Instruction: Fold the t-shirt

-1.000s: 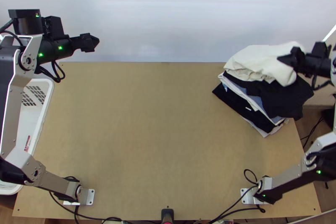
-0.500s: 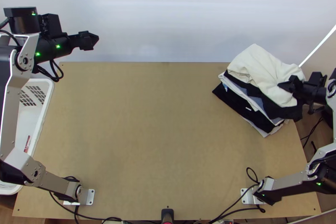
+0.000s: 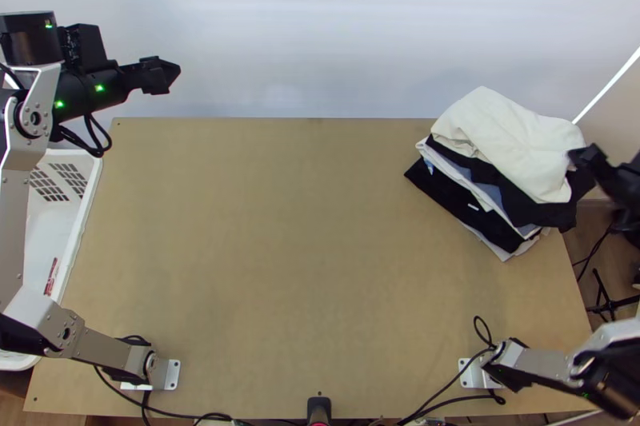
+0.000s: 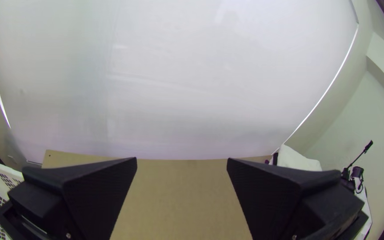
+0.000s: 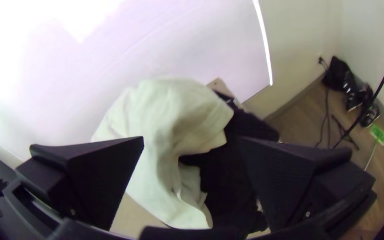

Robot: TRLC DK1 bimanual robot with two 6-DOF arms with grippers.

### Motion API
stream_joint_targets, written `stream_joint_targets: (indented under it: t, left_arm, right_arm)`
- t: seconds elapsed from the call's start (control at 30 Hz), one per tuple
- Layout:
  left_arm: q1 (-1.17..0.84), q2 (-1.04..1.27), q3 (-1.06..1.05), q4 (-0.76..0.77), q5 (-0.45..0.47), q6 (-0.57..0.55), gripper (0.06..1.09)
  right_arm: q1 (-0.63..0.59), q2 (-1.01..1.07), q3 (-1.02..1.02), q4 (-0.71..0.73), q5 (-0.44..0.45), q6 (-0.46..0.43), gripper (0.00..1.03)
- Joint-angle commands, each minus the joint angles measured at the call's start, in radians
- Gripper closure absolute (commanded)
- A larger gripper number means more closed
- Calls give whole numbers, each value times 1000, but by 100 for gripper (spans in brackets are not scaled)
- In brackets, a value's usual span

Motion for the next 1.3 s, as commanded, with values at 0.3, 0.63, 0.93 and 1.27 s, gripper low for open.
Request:
stream_joint_targets:
  t: [0.3, 0.63, 0.93, 1.27]
  left_arm:
    - [12, 1, 19, 6, 15, -4, 10]
    - [41, -1, 51, 6, 15, -2, 10]
    - [56, -2, 56, -6, 15, -2, 10]
    - [42, -13, 56, -6, 15, -17, 10]
  right_arm:
    - [391, -213, -131, 515, 394, -126, 4]
    - [589, -51, -450, 965, 552, -160, 4]
    - [503, 169, -708, 1451, 672, -241, 4]
    - [489, 189, -783, 1518, 695, -218, 4]
